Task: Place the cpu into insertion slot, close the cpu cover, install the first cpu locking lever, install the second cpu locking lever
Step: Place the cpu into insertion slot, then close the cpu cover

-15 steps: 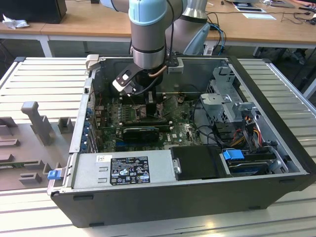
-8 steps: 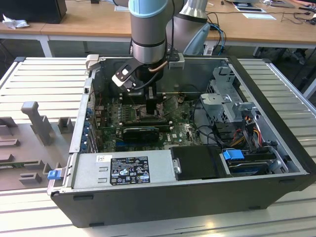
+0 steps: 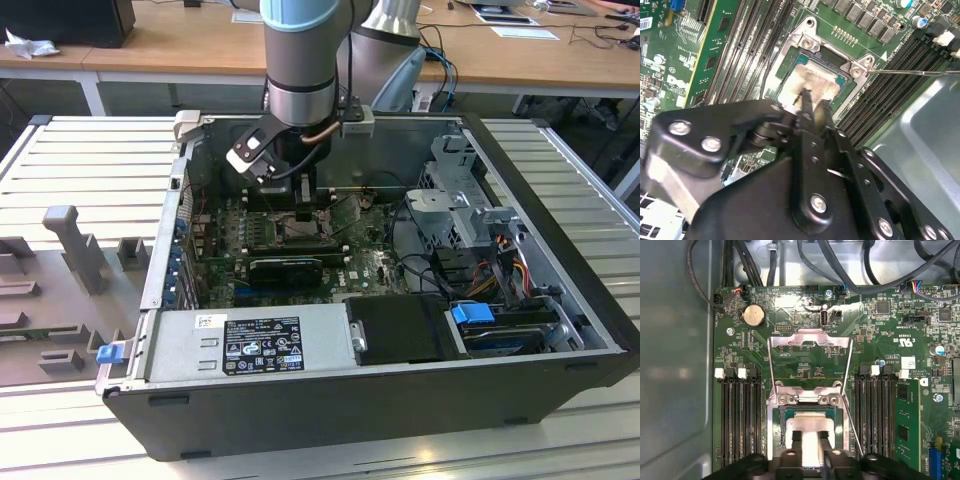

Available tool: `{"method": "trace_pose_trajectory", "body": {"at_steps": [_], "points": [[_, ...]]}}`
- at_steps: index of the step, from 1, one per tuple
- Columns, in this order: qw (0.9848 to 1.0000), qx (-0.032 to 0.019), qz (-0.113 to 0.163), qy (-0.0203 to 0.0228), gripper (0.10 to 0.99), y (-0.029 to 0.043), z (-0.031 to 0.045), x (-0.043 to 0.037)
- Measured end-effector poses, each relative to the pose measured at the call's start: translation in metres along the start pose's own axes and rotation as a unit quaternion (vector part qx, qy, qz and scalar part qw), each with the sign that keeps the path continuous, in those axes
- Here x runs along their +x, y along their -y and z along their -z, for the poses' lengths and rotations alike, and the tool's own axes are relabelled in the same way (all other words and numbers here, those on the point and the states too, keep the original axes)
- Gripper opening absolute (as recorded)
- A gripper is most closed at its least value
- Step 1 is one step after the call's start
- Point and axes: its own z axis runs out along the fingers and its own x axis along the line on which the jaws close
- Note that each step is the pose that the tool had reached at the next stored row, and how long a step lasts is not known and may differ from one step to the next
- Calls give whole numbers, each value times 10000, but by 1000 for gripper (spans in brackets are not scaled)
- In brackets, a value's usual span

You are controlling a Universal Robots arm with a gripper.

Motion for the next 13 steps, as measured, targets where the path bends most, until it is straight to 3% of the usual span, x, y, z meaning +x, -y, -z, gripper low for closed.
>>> {"method": "trace_pose_trajectory", "body": {"at_steps": [1,2,13], "points": [[10000,0,1,3,157,-1,15,1],[10000,-1,1,4,106,-2,22,1],[10000,-1,0,45,106,-6,109,3]]}}
